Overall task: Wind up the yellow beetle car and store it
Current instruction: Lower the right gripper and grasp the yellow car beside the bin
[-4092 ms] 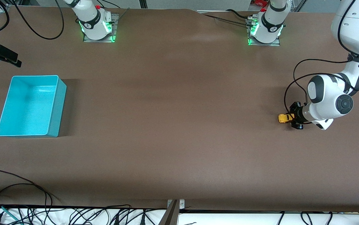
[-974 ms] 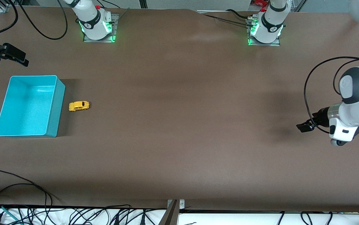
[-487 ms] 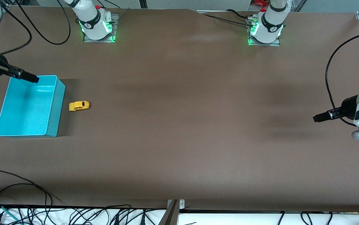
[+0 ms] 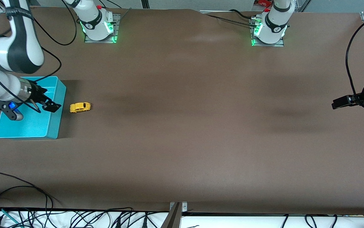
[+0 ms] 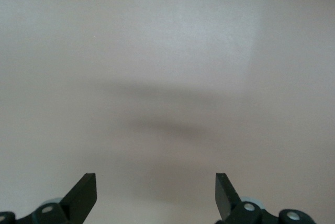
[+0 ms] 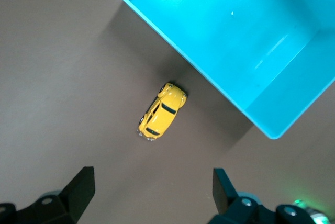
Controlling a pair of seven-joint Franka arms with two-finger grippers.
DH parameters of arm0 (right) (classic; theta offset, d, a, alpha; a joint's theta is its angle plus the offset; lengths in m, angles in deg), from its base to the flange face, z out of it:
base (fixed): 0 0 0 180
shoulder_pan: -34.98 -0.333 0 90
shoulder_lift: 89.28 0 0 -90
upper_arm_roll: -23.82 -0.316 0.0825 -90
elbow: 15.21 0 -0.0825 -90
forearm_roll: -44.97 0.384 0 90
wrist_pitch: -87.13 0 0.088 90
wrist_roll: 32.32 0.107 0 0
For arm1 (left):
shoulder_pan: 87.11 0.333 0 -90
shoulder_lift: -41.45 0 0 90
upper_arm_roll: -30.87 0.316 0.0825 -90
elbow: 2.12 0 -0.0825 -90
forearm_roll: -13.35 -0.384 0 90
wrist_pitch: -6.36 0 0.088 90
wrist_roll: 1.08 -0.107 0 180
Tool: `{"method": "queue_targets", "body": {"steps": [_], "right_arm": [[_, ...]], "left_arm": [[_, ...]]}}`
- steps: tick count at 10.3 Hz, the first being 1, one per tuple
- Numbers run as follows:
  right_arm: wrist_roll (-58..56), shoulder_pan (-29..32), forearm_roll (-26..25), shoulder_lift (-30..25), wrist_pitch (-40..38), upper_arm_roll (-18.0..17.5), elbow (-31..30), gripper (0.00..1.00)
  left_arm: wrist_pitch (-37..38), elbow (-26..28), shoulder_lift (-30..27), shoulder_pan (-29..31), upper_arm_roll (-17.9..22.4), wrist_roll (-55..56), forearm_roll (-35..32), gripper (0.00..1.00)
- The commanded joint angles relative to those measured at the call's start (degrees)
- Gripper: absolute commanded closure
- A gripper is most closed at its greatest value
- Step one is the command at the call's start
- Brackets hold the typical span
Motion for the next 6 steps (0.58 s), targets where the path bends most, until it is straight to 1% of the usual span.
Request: {"method": "queue_targets", "body": {"steps": [1, 2, 3, 4, 5, 6], "right_arm": [[10.6, 0.2, -0.5, -2.0, 13.3, 0.6, -11.6, 0.00], [15.1, 0.3, -0.4, -1.8, 17.9, 0.7, -14.7, 0.00], [19.9, 0.3, -0.3, -0.2, 22.1, 0.7, -16.3, 0.00], [25.1, 0.3, -0.4, 2.1, 24.3, 0.7, -16.4, 0.00], [26.6, 0.3, -0.4, 3.3, 25.5, 0.7, -17.1, 0.00], [27.7, 0.3, -0.3, 3.6, 28.6, 0.7, -18.9, 0.00]], "left_arm": [[1.7, 0.4, -0.8, 0.2, -0.3, -1.7, -1.4, 0.00], [2.0, 0.9, -0.7, -0.3, -0.3, -1.5, -1.4, 0.00], [2.7, 0.7, -0.5, -0.5, -0.3, -1.2, -1.4, 0.00], [2.8, 0.5, -0.3, -1.6, -0.3, -1.7, -1.6, 0.00], [2.8, 0.5, -0.1, -1.9, -0.3, -1.8, -1.8, 0.00], [2.6, 0.5, 0.0, -2.0, -0.3, -1.8, -1.9, 0.00]]}}
